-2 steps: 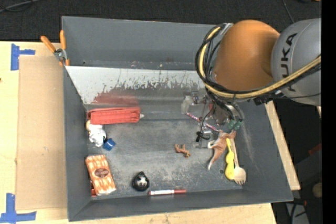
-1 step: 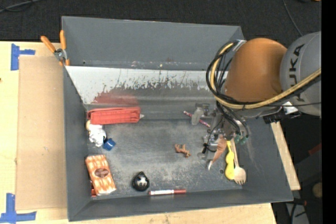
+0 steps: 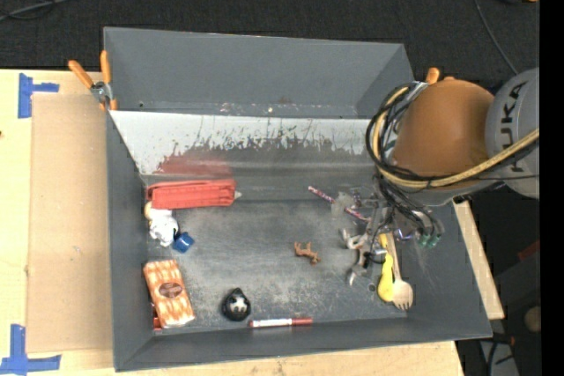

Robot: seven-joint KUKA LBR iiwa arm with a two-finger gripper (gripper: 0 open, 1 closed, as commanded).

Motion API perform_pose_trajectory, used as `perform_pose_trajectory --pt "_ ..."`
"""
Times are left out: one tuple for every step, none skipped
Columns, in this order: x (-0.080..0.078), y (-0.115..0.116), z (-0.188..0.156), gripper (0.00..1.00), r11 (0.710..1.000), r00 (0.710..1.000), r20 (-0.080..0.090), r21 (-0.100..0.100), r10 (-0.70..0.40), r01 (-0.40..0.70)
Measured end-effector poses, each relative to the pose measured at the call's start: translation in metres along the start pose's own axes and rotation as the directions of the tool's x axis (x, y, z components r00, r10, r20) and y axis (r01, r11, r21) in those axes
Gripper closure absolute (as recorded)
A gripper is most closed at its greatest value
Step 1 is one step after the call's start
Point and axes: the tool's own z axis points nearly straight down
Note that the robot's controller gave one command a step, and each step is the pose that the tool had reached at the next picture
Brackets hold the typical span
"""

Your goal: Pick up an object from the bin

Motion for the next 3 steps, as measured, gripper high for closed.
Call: perform_pose_trajectory --pt "-0.004 -0.033 0.022 0.00 1.000 1.000 0.000 -0.002 0.017 -0.017" --pt "-0.008 -0.042 0.023 0.00 0.993 0.993 -0.002 -0.002 0.119 -0.119" --pt "-0.011 -0.099 0.042 0.00 0.974 0.974 -0.003 -0.002 0.226 -0.226"
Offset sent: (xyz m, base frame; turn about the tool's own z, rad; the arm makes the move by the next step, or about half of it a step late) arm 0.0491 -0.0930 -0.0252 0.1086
